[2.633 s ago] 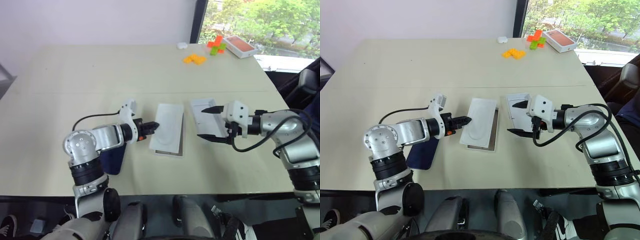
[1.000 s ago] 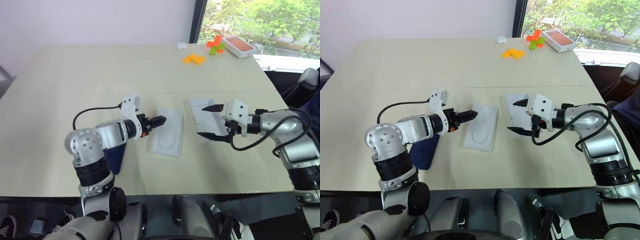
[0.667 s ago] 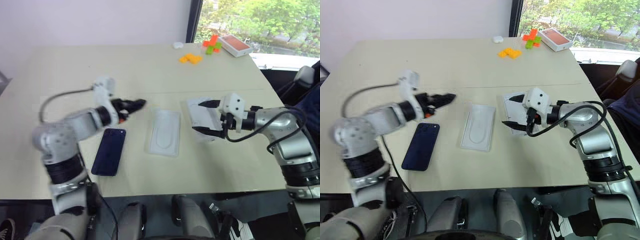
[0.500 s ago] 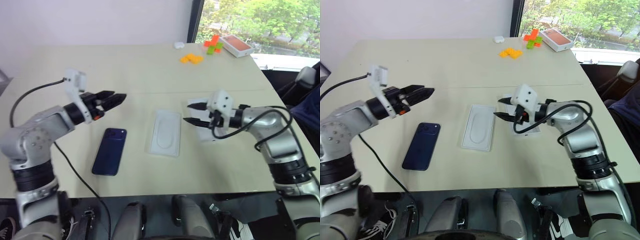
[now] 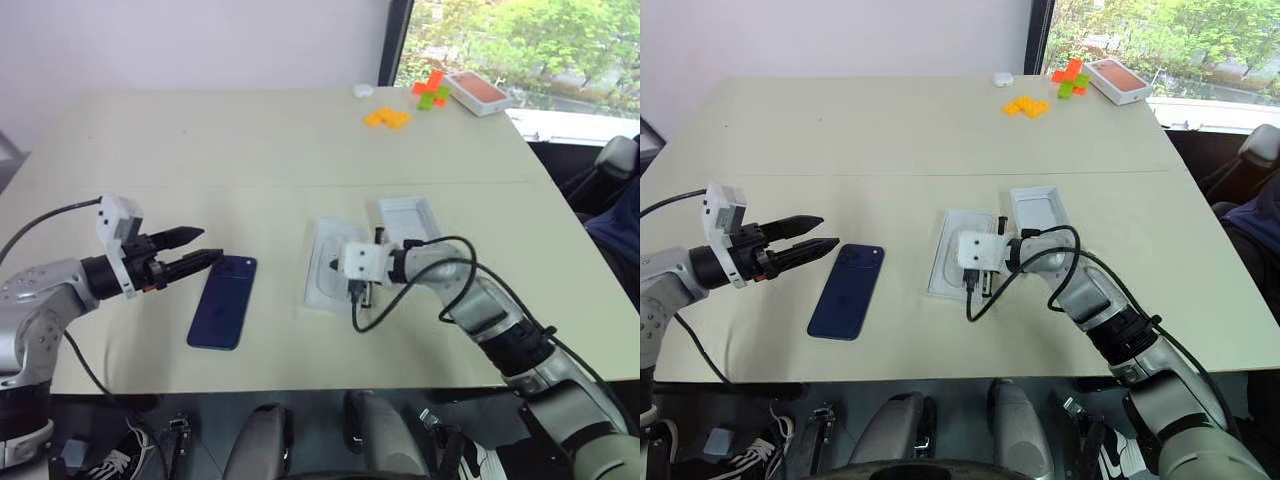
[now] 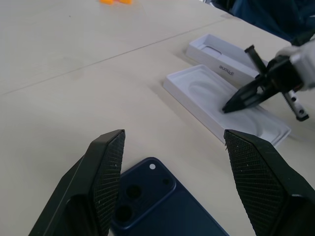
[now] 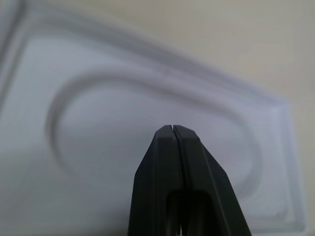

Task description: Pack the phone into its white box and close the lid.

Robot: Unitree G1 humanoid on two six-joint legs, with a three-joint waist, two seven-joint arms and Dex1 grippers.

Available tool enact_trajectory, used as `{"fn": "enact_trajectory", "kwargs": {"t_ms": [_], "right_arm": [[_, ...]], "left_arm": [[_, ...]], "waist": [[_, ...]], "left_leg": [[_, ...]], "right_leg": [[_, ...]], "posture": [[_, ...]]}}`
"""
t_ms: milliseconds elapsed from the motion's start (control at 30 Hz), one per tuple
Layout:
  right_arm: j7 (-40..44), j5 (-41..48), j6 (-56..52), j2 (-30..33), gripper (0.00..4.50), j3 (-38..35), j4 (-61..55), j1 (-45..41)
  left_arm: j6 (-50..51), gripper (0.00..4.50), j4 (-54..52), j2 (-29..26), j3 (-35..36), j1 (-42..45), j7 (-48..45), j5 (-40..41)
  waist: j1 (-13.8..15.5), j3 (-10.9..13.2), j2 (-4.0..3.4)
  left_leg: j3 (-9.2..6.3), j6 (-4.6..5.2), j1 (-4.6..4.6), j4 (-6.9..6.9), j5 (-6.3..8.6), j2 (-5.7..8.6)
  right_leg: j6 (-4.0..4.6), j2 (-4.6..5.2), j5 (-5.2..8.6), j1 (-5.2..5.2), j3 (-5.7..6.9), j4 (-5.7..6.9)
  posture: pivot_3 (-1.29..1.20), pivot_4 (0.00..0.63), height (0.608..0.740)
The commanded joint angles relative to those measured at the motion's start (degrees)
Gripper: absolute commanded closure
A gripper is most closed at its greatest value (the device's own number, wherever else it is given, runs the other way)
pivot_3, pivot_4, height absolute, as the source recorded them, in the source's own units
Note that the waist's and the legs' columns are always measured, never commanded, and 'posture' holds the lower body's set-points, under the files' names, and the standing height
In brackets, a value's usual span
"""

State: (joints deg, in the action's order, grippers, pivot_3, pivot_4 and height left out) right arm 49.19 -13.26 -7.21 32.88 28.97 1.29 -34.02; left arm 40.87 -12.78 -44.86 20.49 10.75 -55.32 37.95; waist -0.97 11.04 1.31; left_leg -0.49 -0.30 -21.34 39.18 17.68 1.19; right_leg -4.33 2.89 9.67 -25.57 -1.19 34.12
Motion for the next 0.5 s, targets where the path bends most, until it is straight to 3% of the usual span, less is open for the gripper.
{"fn": "enact_trajectory", "kwargs": {"t_ms": [33,200,300,400,500], "right_arm": [[1.1,-2.5,4.3,0.1,4.47,1.0,0.7,-0.8],[3.1,-1.0,7.7,-1.6,4.47,0.1,-0.2,0.4],[4.7,3.0,3.6,-2.8,4.47,-3.3,-0.4,0.1],[5.8,12.1,-2.9,-5.9,3.66,-9.7,-2.8,-2.1],[5.3,13.9,-3.4,-7.4,2.11,-11.4,-4.6,-3.4]], "left_arm": [[-0.8,1.09,-2.0,-1.0,0.5,0.3,0.6,0.5],[-0.2,1.09,-2.4,-0.9,0.8,0.5,1.3,1.3],[1.1,1.09,-2.1,-1.5,0.9,0.2,1.4,1.8],[5.2,1.09,1.0,-2.4,1.7,0.7,1.9,3.7],[9.2,1.09,3.0,-3.8,2.5,0.7,2.8,5.0]], "waist": [[-0.1,0.0,0.01],[-0.1,0.0,0.01],[0.0,0.0,0.01],[0.0,0.0,0.01],[-0.2,0.0,-0.01]], "left_leg": [[0.00,0.00,0.01,0.00,0.00,-0.02],[0.00,0.00,0.03,0.00,0.00,-0.04],[-0.01,0.00,0.03,0.00,0.00,-0.04],[-0.02,0.00,0.02,0.00,0.00,-0.04],[-0.03,0.01,0.03,0.00,0.00,-0.07]], "right_leg": [[-0.04,-0.02,-0.02,0.00,0.00,0.00],[-0.04,-0.05,-0.02,0.02,0.00,0.00],[-0.06,-0.04,-0.03,0.02,0.00,0.01],[-0.06,-0.04,-0.04,0.02,0.00,0.01],[-0.07,-0.07,-0.05,0.00,0.00,0.03]], "posture": [[0.00,0.150,0.740],[0.00,0.150,0.740],[0.00,0.150,0.740],[0.00,0.150,0.740],[0.00,0.150,0.740]]}}
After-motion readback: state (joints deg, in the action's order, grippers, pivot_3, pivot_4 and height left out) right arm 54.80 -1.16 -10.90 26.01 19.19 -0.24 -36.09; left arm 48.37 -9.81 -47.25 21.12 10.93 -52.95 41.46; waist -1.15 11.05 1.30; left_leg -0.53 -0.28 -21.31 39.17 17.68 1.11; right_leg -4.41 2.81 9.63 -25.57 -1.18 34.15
